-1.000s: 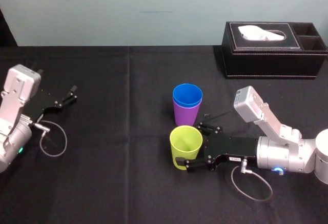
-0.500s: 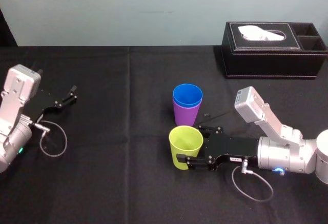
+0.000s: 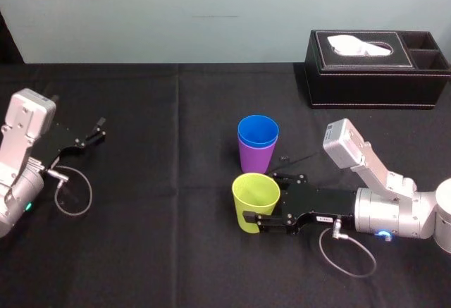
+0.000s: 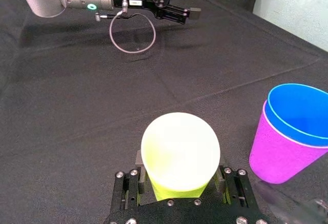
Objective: Stack the three plastic cups sequentially using one hand.
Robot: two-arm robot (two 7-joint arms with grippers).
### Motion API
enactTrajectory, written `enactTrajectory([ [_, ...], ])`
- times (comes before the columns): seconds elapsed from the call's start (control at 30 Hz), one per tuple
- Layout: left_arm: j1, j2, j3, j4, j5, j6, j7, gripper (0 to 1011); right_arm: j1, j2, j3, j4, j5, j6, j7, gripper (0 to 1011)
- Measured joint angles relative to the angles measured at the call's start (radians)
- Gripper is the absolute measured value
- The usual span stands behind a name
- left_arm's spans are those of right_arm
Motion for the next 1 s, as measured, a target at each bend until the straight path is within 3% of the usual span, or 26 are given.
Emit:
enactTrajectory([
  [0.53, 0.0, 0.0, 0.0, 0.0, 0.0, 0.0, 0.0, 1011, -0.002, 0.007, 0.0, -0.017, -0.001, 0.002, -0.003, 732],
  [0.73, 0.0, 0.0, 0.0, 0.0, 0.0, 0.0, 0.0, 1011, -0.006, 0.036, 0.009, -0.088, 0.003, 0.042, -0.015, 732],
  [1.0, 0.0, 0.0, 0.0, 0.0, 0.0, 0.0, 0.0, 1011, 0.01, 0.083, 0.033, -0.187, 0.047, 0.146, -0.033, 732],
])
